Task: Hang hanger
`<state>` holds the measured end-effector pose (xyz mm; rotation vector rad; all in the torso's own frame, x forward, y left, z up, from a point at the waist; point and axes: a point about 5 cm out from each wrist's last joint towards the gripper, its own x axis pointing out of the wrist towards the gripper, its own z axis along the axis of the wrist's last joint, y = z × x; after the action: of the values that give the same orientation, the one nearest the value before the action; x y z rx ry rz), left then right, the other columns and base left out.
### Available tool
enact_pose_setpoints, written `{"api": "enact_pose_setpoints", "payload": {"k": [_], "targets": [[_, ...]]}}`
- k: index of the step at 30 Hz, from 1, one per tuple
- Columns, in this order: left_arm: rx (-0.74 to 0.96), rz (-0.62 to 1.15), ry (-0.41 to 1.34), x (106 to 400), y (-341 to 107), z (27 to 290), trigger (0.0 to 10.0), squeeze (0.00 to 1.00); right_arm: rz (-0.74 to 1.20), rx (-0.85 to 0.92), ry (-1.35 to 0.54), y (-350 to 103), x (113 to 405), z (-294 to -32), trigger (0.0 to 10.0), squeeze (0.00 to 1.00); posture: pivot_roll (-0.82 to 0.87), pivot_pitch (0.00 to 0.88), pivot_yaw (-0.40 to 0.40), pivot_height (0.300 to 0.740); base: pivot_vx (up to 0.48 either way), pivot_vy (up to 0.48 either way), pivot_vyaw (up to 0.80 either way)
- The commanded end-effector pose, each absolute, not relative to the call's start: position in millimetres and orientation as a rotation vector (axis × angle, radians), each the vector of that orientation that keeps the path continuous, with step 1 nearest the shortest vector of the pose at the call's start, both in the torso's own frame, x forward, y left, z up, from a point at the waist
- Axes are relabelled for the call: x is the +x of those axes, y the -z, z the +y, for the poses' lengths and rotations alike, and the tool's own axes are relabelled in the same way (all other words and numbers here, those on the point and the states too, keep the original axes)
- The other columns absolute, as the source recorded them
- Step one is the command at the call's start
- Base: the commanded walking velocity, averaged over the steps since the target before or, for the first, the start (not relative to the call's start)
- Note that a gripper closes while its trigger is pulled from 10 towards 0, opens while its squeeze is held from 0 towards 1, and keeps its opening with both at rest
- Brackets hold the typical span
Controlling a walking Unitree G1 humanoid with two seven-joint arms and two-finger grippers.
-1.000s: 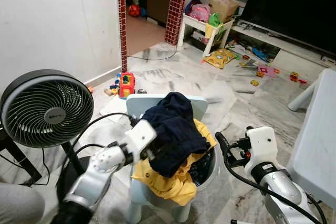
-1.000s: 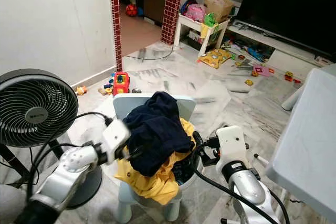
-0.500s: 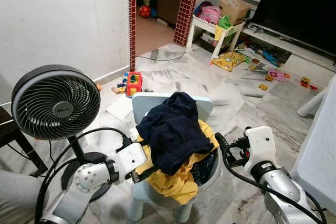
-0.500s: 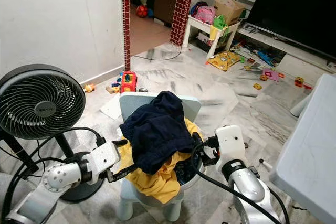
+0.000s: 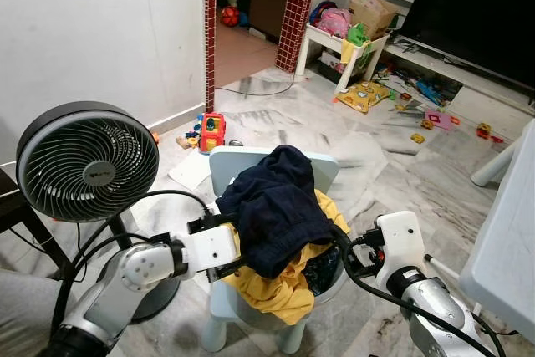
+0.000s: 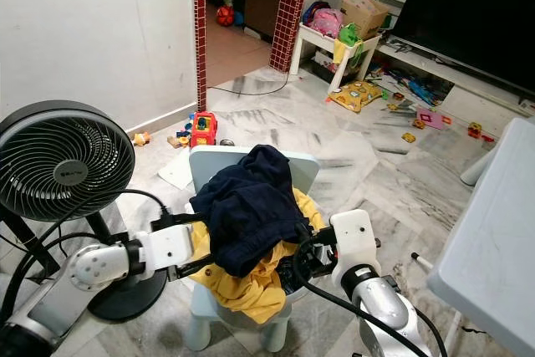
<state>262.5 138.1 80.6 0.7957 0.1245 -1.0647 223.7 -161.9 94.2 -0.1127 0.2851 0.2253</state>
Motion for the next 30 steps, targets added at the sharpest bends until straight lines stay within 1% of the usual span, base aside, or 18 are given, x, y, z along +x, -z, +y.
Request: {"api": "enact_pose_setpoints", "payload": {"k": [1, 5, 9, 13, 18, 26, 30], "targets": [[0.795, 0.140, 1.114, 262, -77, 132, 10.0, 0.00, 0.286, -0.119, -0.199, -98, 220, -166, 10.0, 0.00, 0.03, 0.025, -0.112, 0.740, 0.000, 0.000, 0.00], [0.791, 0.145, 1.133, 260, -74, 130, 10.0, 0.00, 0.293, -0.112, -0.188, -97, 216, -166, 10.0, 0.00, 0.03, 0.032, -0.107, 0.740, 0.000, 0.000, 0.00], [0.787, 0.136, 1.163, 257, -75, 129, 10.0, 0.00, 0.332, -0.081, -0.165, -90, 201, -161, 10.0, 0.00, 0.02, 0.063, -0.091, 0.740, 0.000, 0.000, 0.00], [0.786, 0.149, 1.183, 253, -78, 135, 10.0, 0.00, 0.363, -0.045, -0.158, -85, 190, -152, 10.0, 0.00, 0.02, 0.106, -0.074, 0.740, 0.000, 0.000, 0.00], [0.805, 0.174, 1.208, 250, -79, 141, 10.0, 0.00, 0.379, -0.011, -0.140, -83, 186, -147, 10.0, 0.00, 0.03, 0.153, -0.053, 0.740, 0.000, 0.000, 0.00], [0.840, 0.177, 1.253, 261, -80, 136, 10.0, 0.00, 0.378, 0.015, -0.114, -86, 189, -147, 10.0, 0.00, 0.02, 0.167, -0.057, 0.740, 0.000, 0.000, 0.00], [0.869, 0.156, 1.275, 271, -78, 126, 10.0, 0.00, 0.396, 0.008, -0.120, -92, 188, -149, 10.0, 0.00, 0.00, 0.163, -0.062, 0.740, 0.000, 0.000, 0.00]]}}
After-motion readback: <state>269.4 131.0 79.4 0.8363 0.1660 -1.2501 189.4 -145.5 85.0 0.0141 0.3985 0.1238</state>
